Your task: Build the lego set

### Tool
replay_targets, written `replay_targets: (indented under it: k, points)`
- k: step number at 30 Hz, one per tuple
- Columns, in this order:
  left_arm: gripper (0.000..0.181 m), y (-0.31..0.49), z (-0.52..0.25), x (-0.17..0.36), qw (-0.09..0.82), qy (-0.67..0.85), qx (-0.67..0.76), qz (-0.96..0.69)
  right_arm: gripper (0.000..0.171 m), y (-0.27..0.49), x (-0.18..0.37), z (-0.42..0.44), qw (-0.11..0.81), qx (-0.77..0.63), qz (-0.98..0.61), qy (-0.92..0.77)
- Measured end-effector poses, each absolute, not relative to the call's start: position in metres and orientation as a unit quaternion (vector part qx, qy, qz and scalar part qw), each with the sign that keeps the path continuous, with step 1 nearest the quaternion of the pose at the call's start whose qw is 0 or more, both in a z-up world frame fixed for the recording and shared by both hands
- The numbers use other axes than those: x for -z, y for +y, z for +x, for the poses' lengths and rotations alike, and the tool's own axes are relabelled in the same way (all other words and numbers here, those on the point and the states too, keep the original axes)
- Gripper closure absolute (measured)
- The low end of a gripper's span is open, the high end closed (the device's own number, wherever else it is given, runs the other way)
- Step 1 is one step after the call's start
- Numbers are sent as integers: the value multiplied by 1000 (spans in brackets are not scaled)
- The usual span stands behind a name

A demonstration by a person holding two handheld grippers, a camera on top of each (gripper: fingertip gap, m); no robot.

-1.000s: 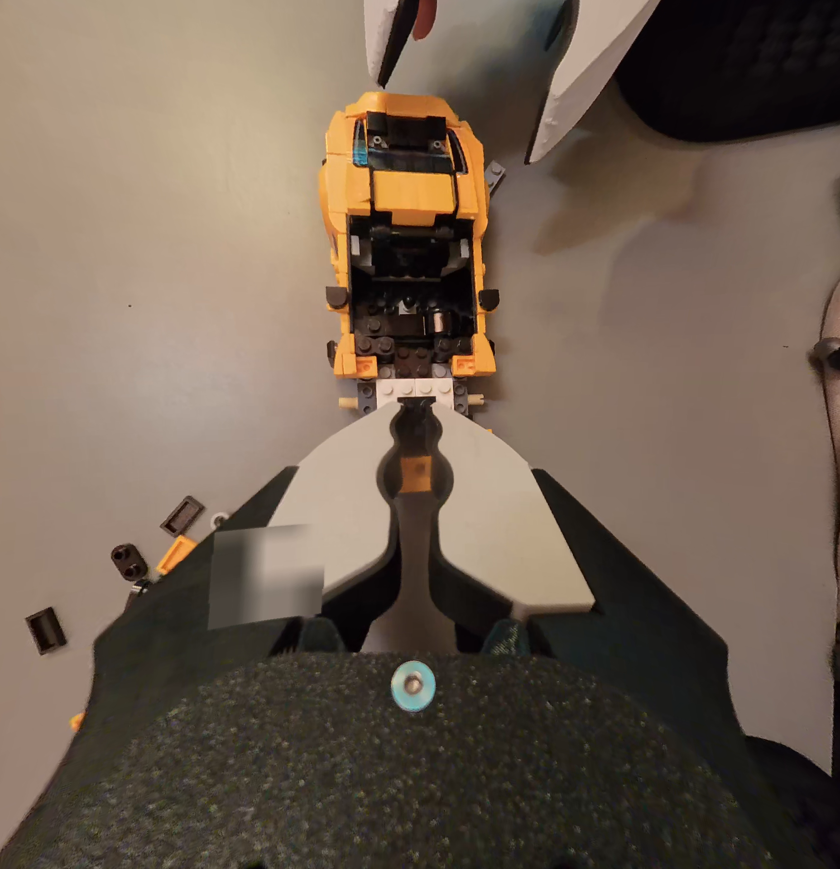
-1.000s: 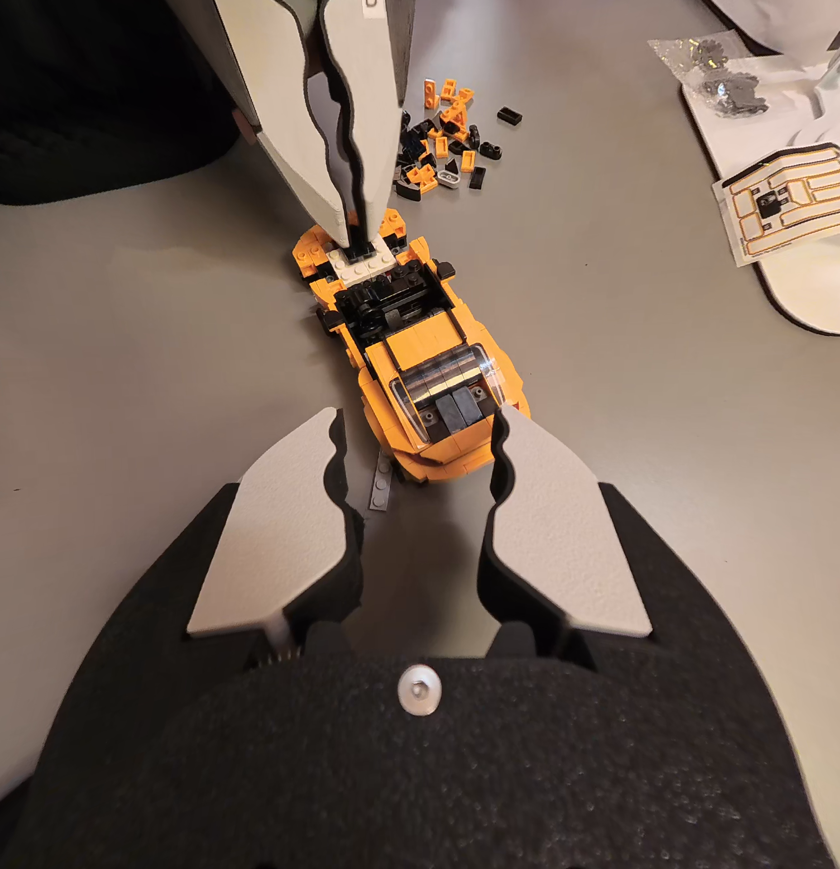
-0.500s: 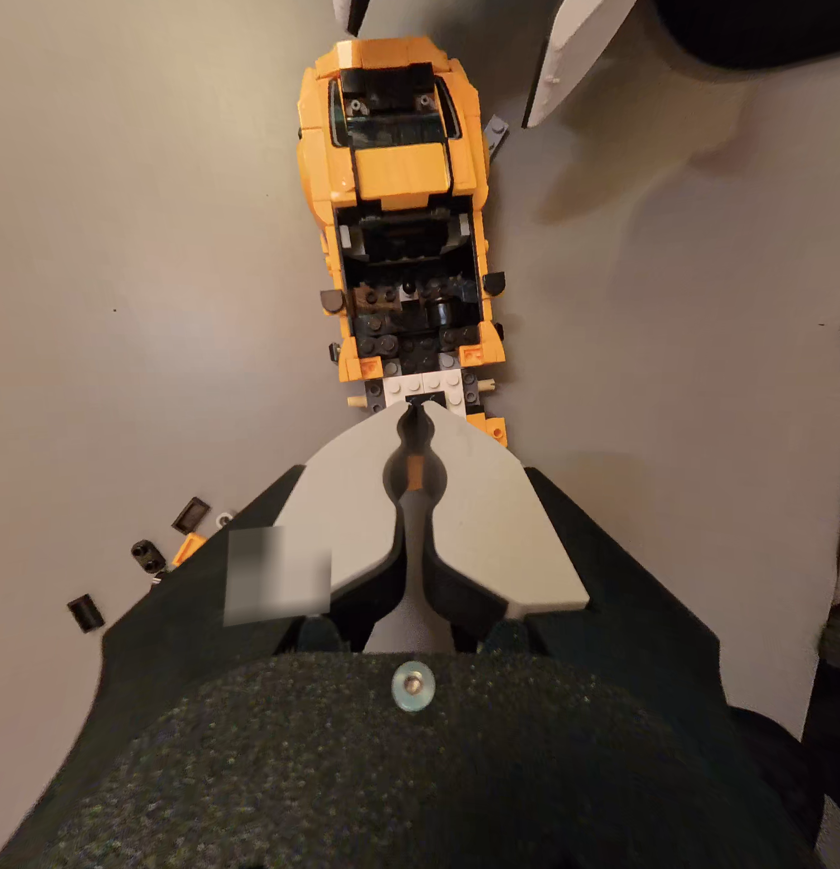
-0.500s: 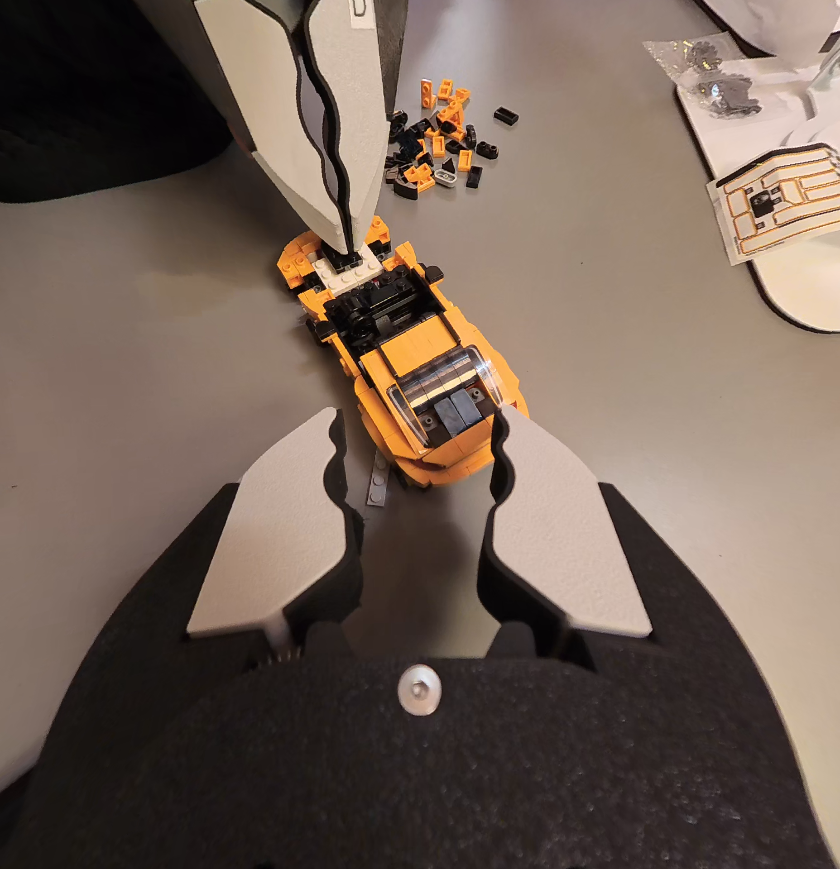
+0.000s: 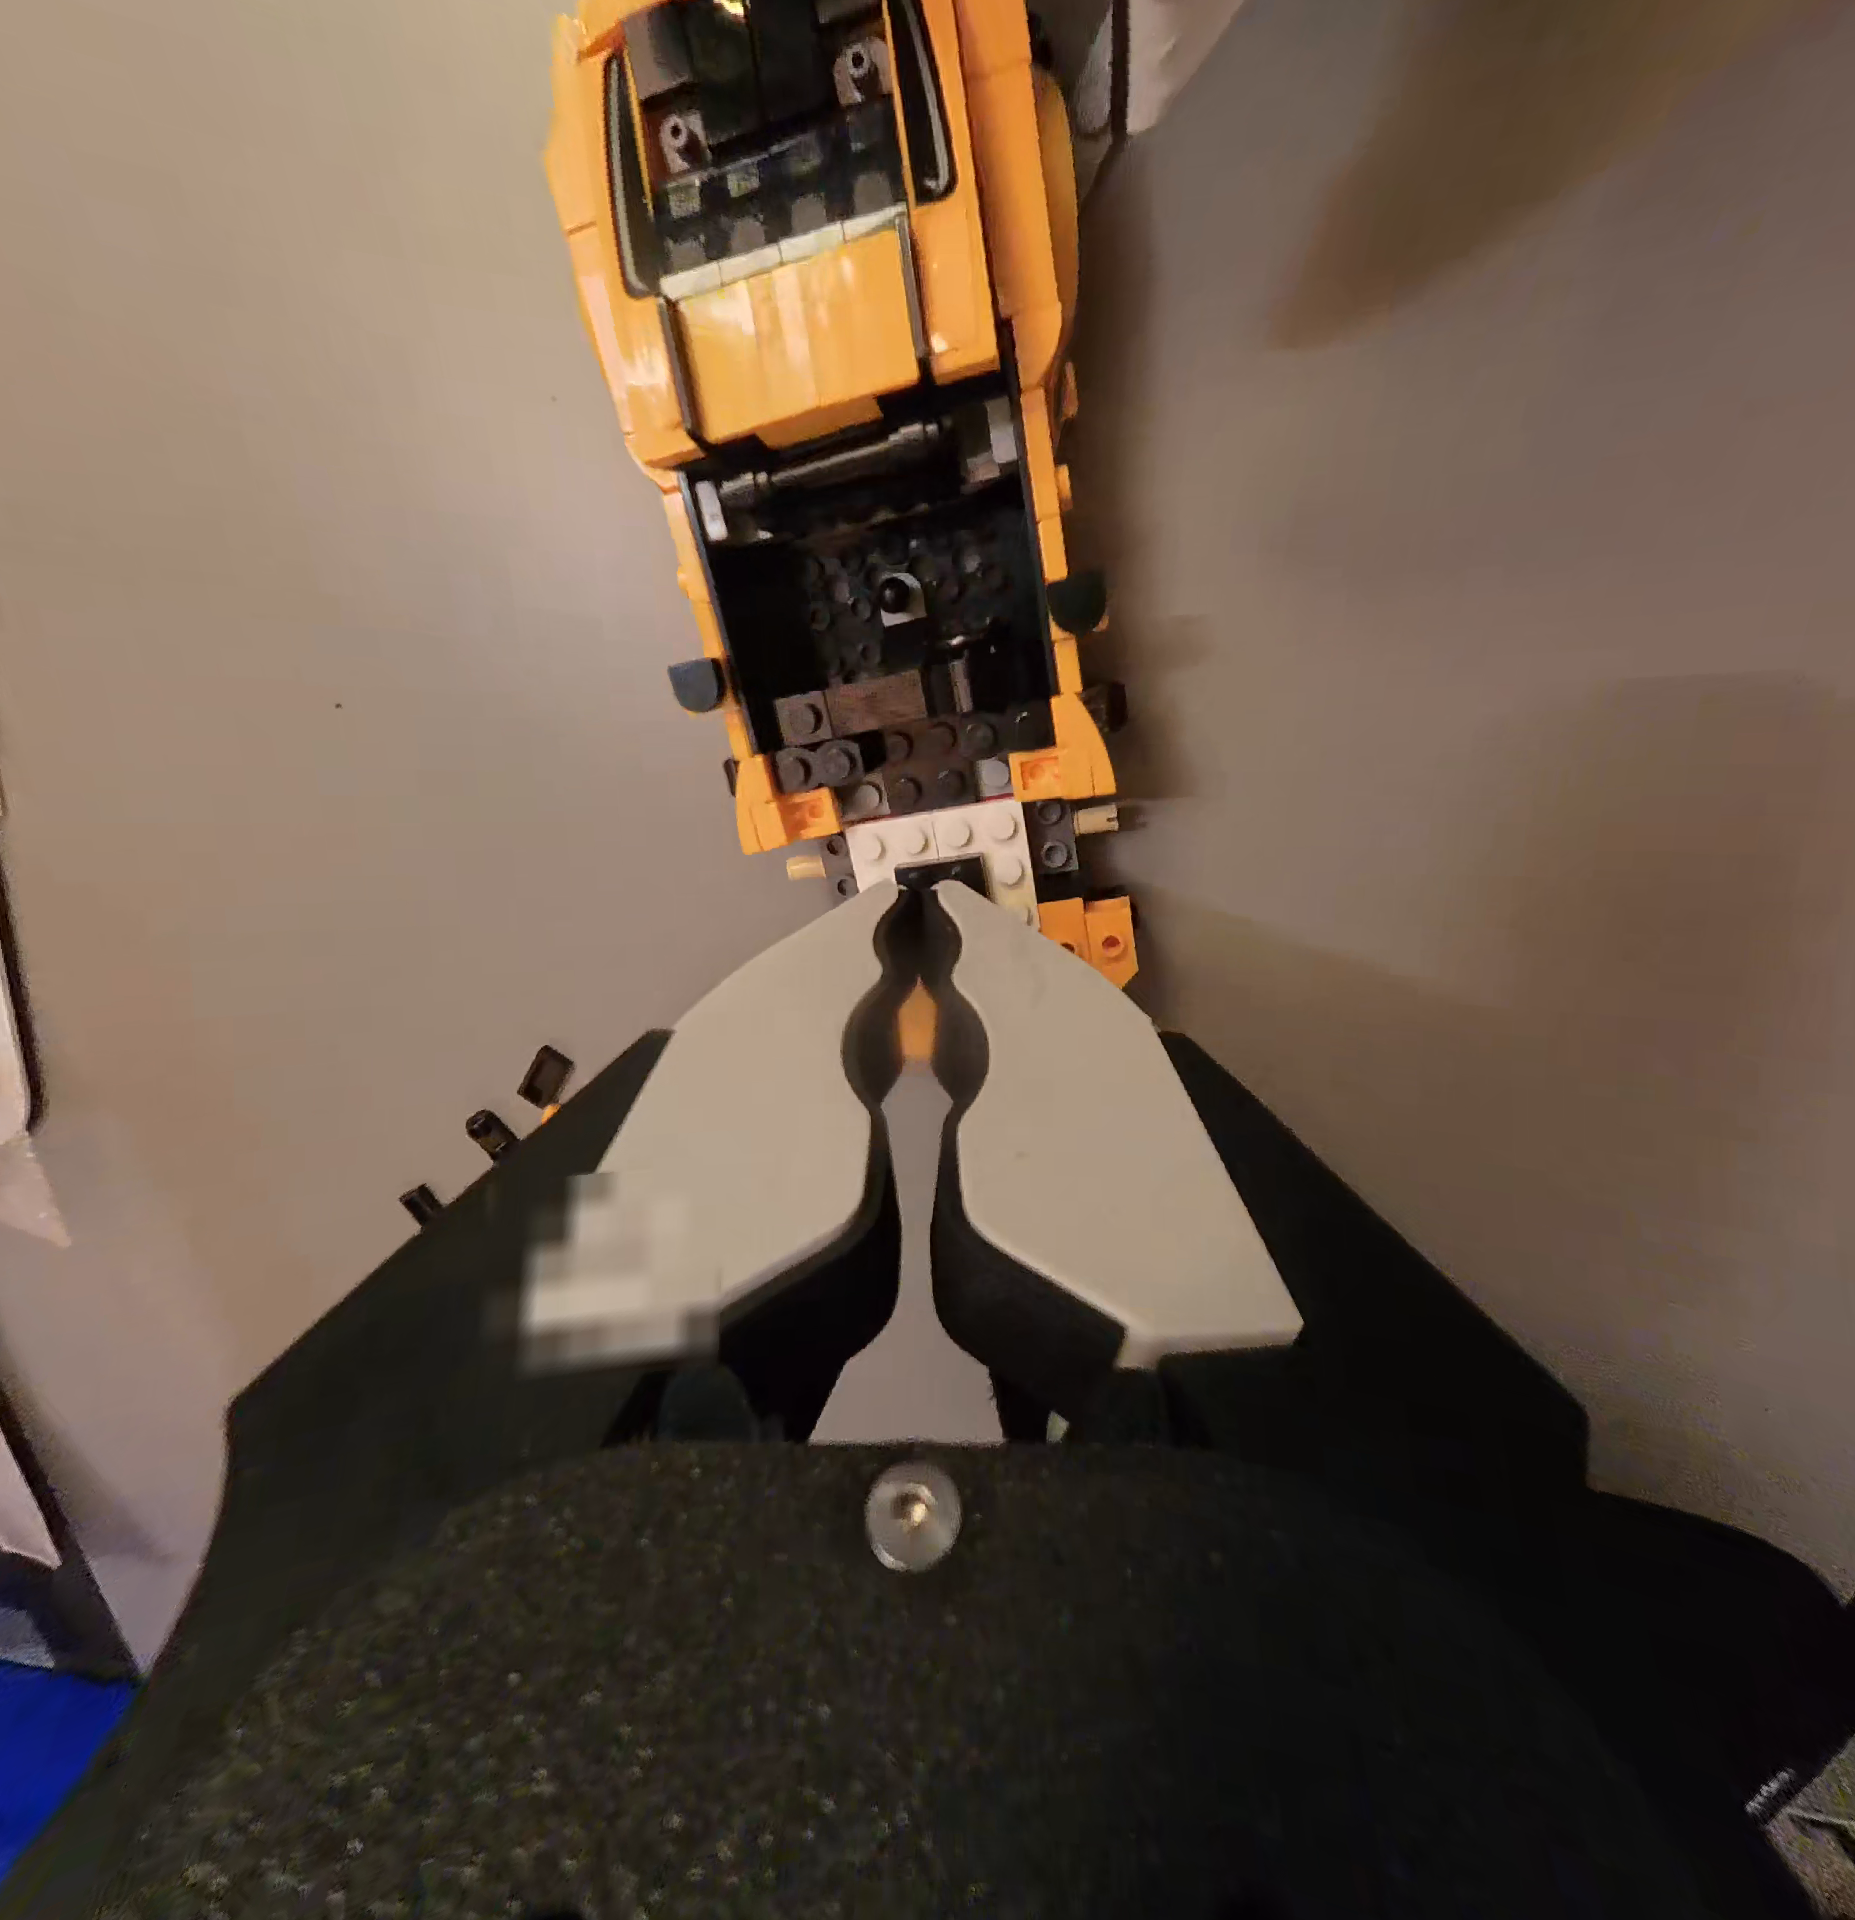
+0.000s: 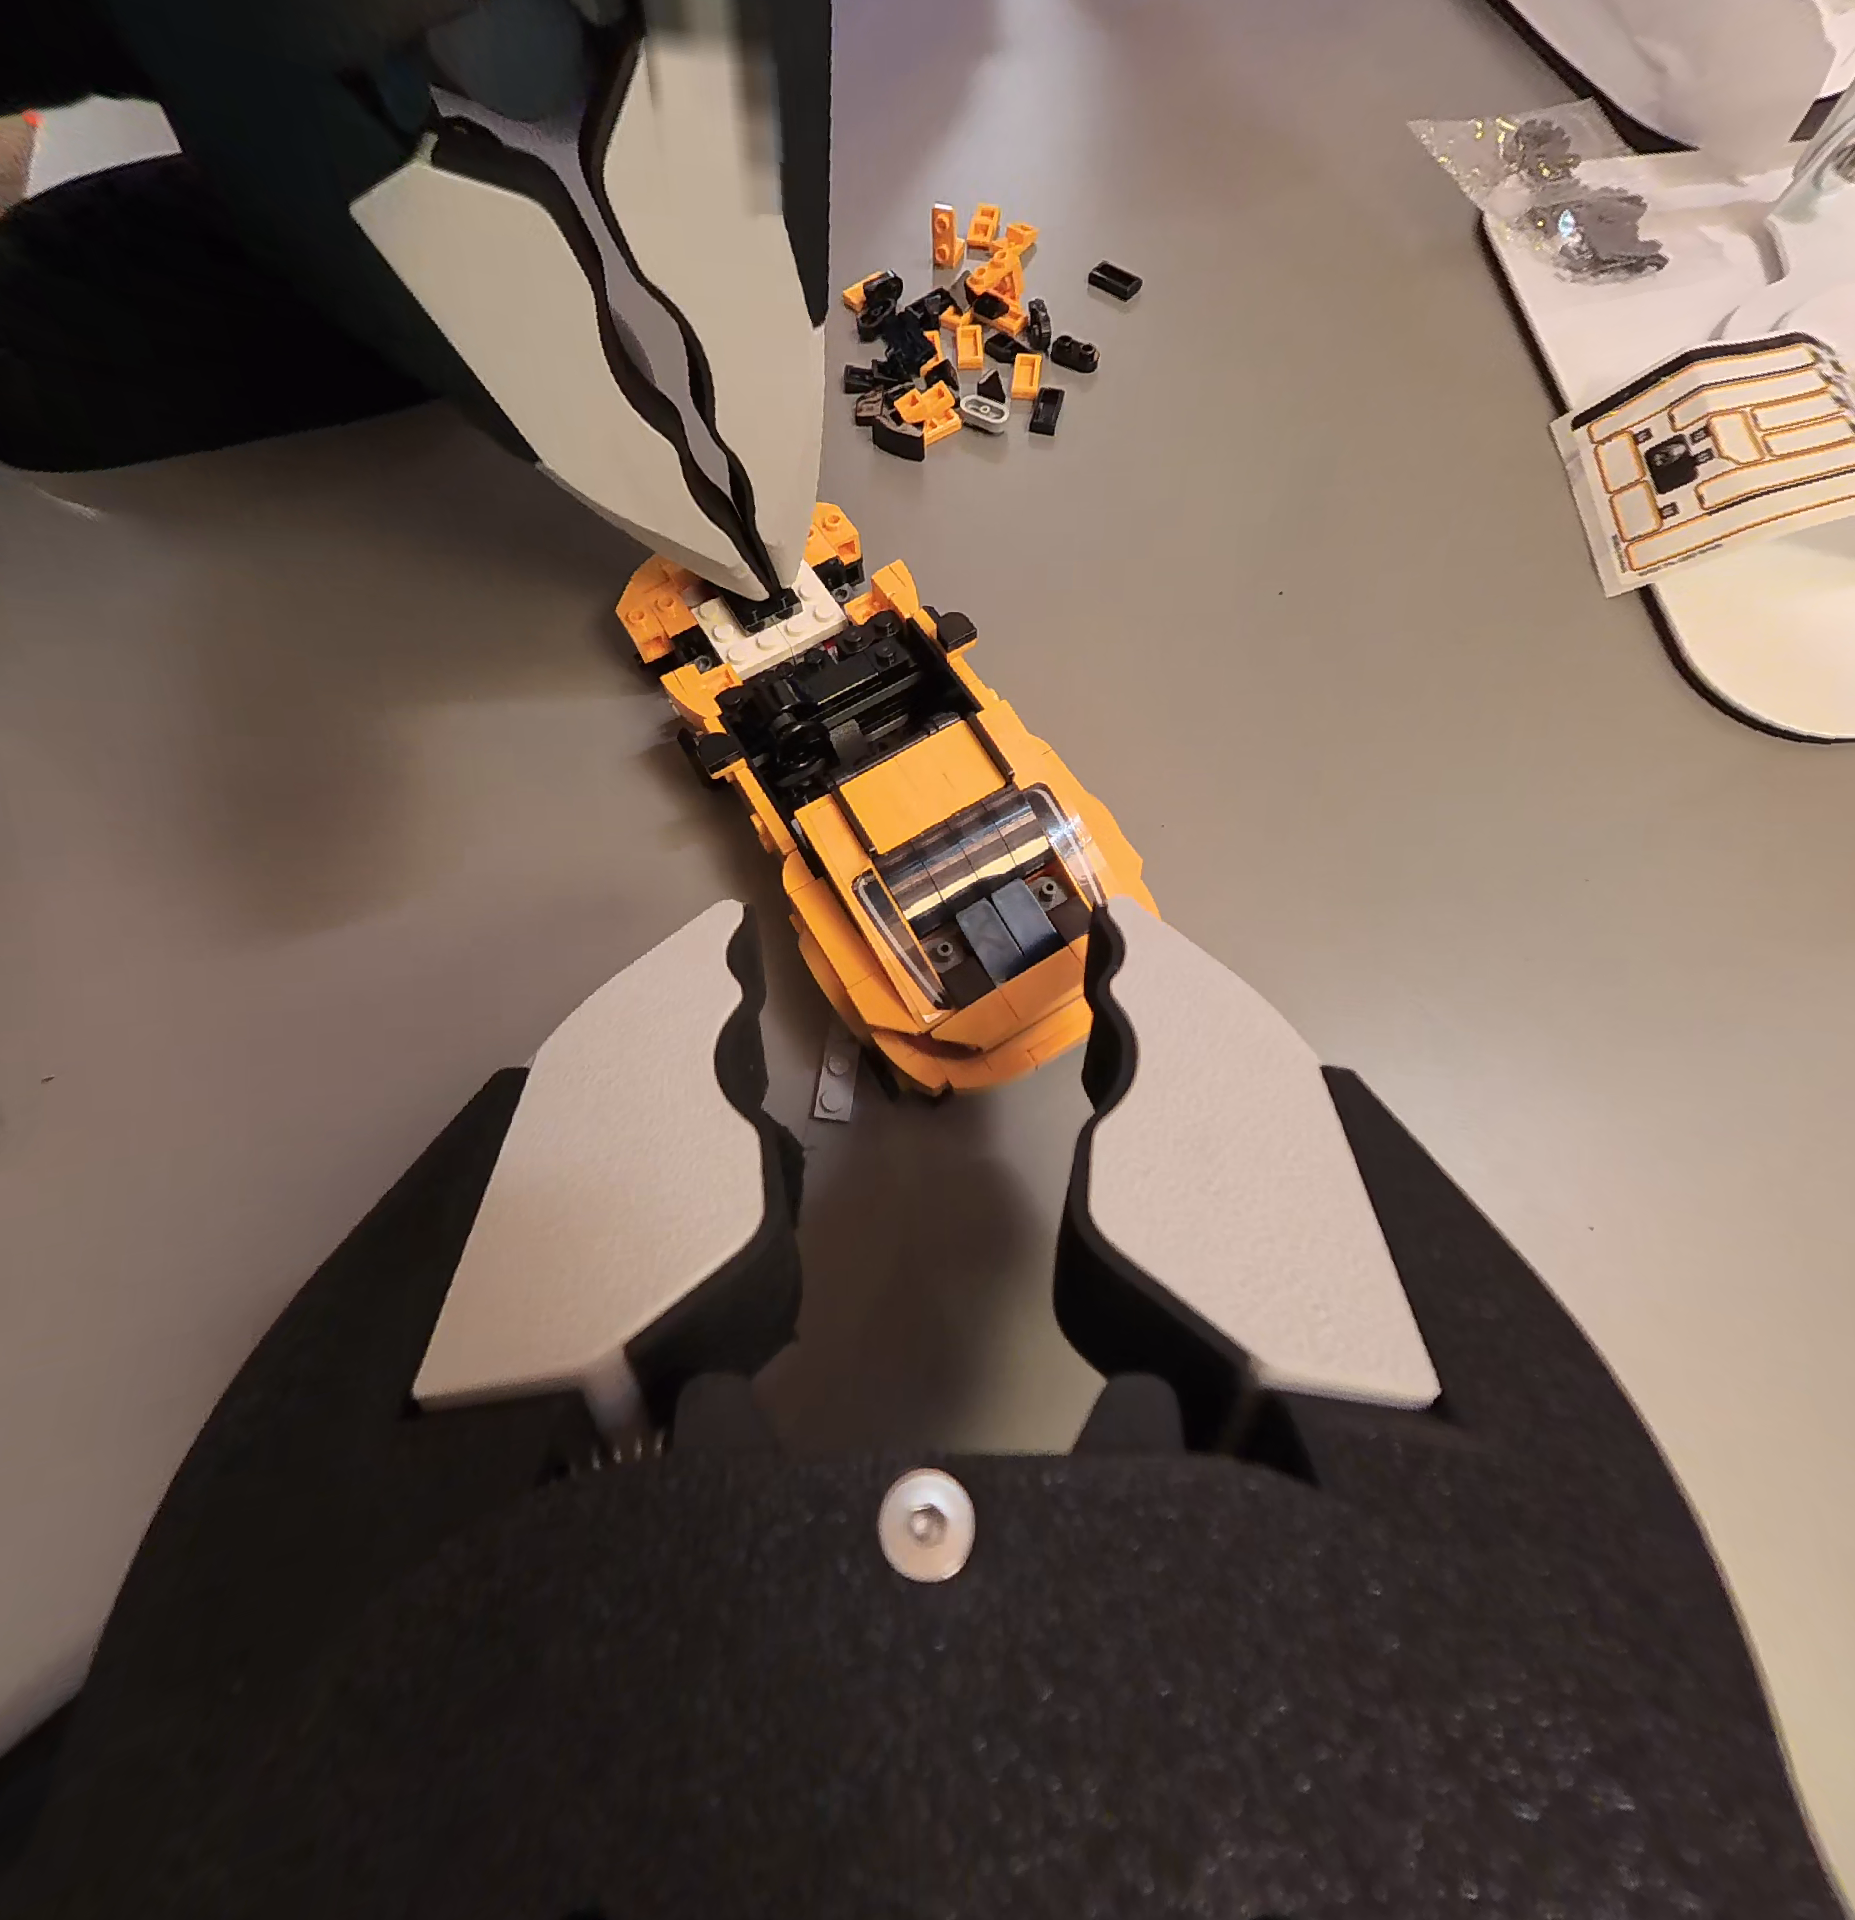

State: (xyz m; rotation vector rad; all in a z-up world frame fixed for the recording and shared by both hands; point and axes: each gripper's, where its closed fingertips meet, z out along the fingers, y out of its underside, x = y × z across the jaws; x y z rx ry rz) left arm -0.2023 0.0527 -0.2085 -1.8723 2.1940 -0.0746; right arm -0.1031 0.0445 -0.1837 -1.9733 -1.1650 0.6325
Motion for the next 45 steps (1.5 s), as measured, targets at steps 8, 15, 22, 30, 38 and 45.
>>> replay_targets:
  k: [8,15,22,30,38,45]
  points:
    - [180,48,-198,209,124,769,9,-627,112,47,176,-100,388,-253,-767,-444]
    - [181,48,-196,205,134,730,98,-663,106,51,172,-93,403,-244,-765,-439]
    - [181,48,-194,192,167,695,144,-684,105,52,174,-93,403,-242,-766,-439]
    - [171,45,-189,198,166,682,162,-694,99,54,179,-91,402,-232,-769,-440]
    - [181,41,-192,206,143,695,158,-687,98,55,180,-91,401,-231,-770,-439]
    - [181,38,-195,208,93,698,156,-693,98,54,183,-92,397,-233,-771,-440]
